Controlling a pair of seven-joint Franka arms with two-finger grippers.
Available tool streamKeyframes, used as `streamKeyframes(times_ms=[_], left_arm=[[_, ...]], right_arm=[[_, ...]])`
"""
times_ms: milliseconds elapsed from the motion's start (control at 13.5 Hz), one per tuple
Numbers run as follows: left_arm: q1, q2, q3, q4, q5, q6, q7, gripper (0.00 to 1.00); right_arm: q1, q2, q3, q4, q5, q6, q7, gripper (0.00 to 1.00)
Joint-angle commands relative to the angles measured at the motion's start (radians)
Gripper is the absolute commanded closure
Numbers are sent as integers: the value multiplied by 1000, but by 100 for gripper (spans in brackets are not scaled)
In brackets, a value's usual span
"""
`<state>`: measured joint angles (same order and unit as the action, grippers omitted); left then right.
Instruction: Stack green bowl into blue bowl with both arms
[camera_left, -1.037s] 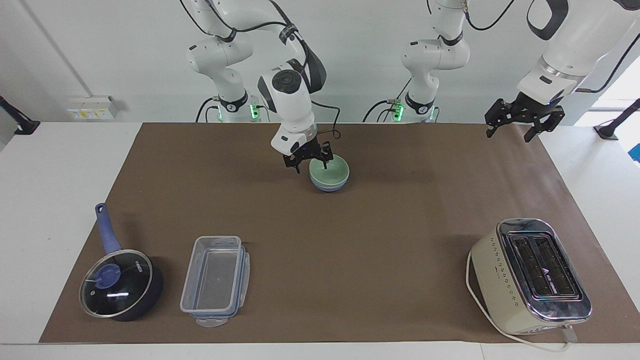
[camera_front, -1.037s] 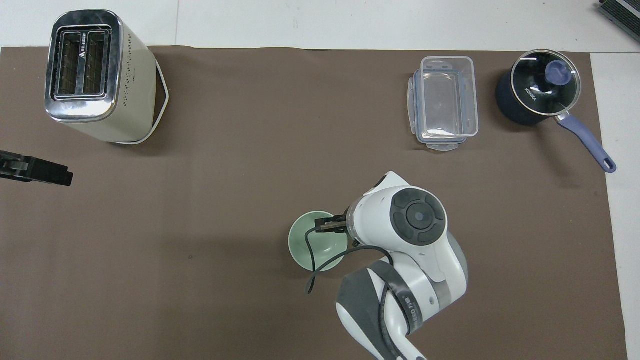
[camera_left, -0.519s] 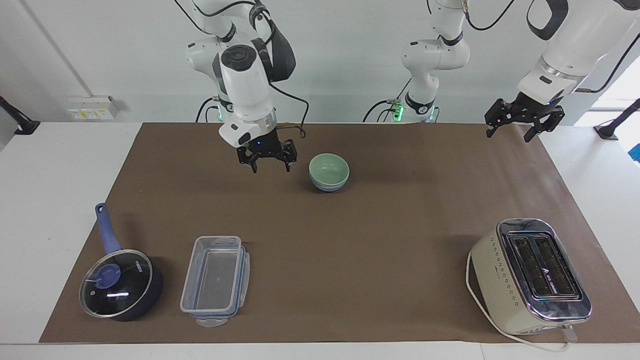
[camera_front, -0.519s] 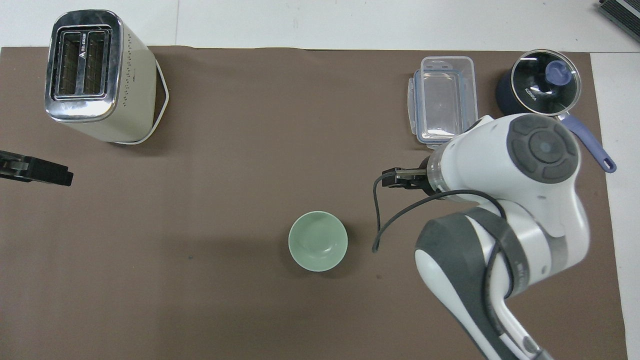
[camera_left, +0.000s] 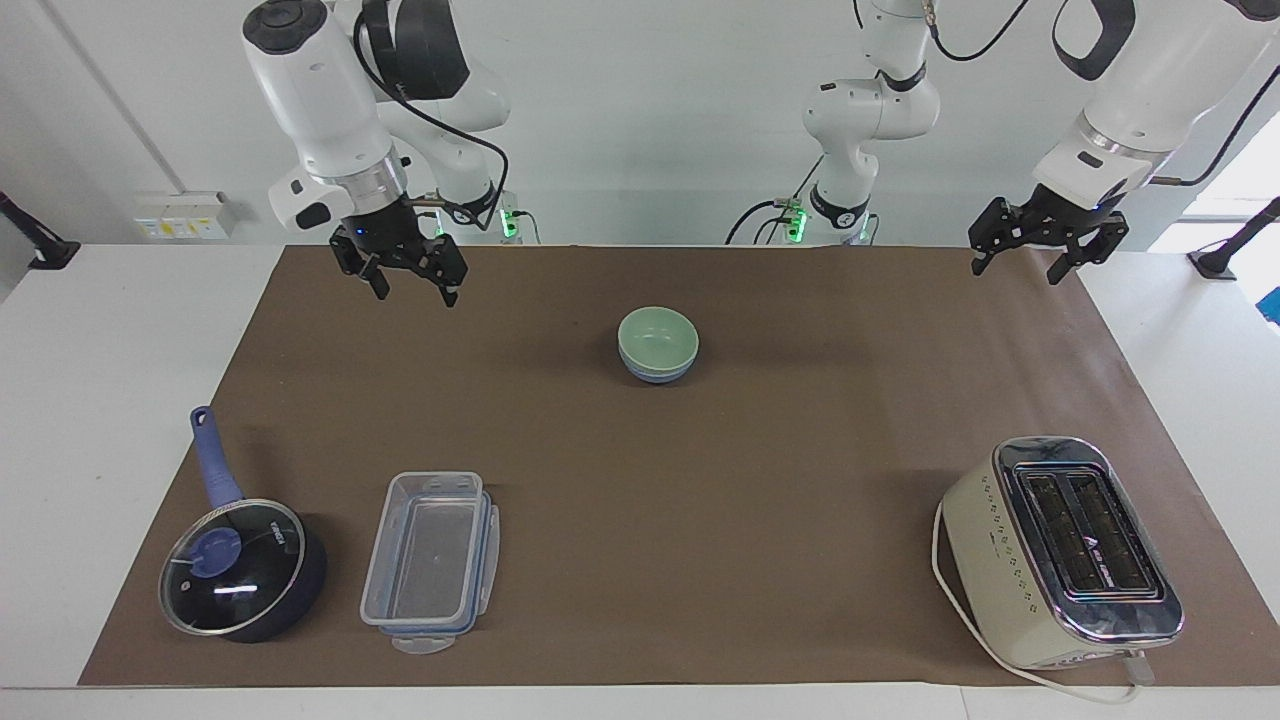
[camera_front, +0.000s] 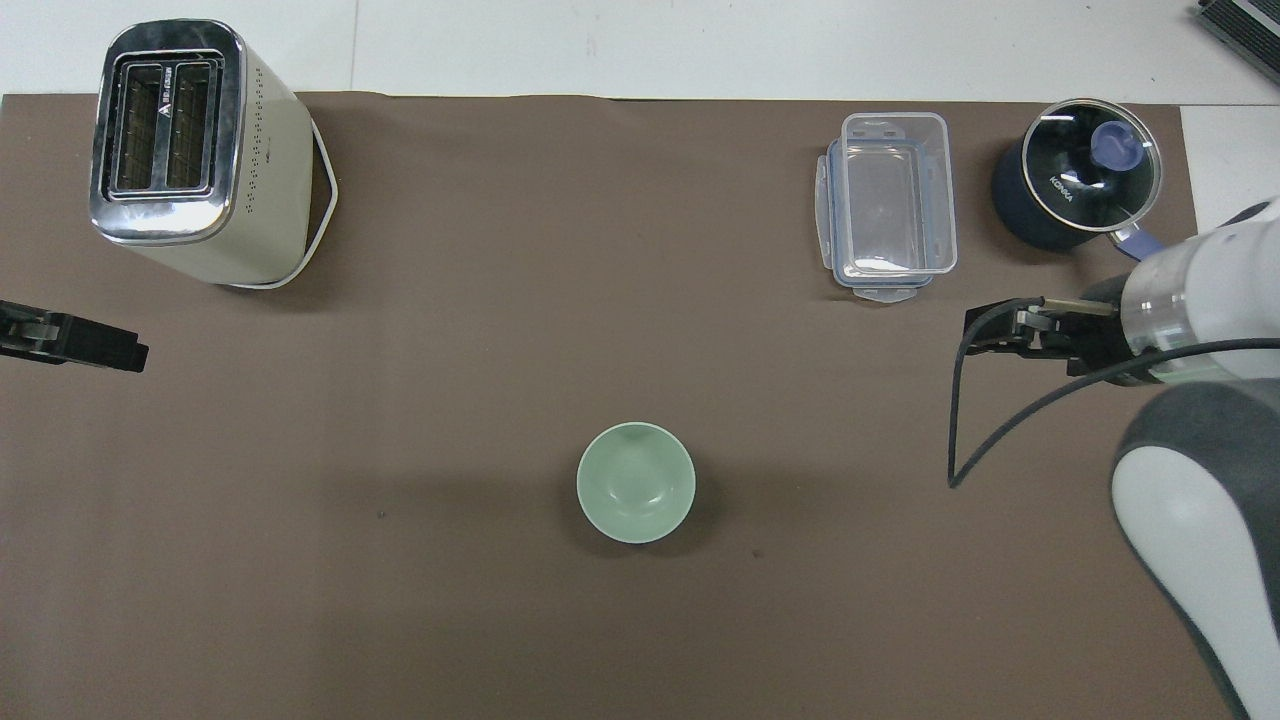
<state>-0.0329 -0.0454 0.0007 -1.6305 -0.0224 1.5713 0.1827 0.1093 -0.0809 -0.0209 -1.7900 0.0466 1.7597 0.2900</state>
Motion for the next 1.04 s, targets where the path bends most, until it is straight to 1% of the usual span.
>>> streamKeyframes(times_ms=[0,148,222,296,444,741,963], left_arm=[[-1,-7,-2,3,16,-8,0,0],[-1,-7,-2,1,15,-8,0,0],[-1,-7,-2,3,15,-8,0,0],[1,-7,-2,1,16,-8,0,0],[-1,-7,-2,1,15,-10,1,0],[-1,-7,-2,1,15,-8,0,0],[-1,-7,-2,0,15,-10,0,0]], right_arm=[[-66,-3,10,93,-13,-103,-99,0],[-98,-5,7,165,-14,-173,-133,0],[-112,-3,9,216,-33,-225,-158,0],[-114,-3,10,243,-59,-256,-181,0],[-112,-28,12,193,-51,-253,-181,0],[-103,-28,15,196,-65,-250,-193,0],[-103,-20,15,214,-105,-261,-226,0]])
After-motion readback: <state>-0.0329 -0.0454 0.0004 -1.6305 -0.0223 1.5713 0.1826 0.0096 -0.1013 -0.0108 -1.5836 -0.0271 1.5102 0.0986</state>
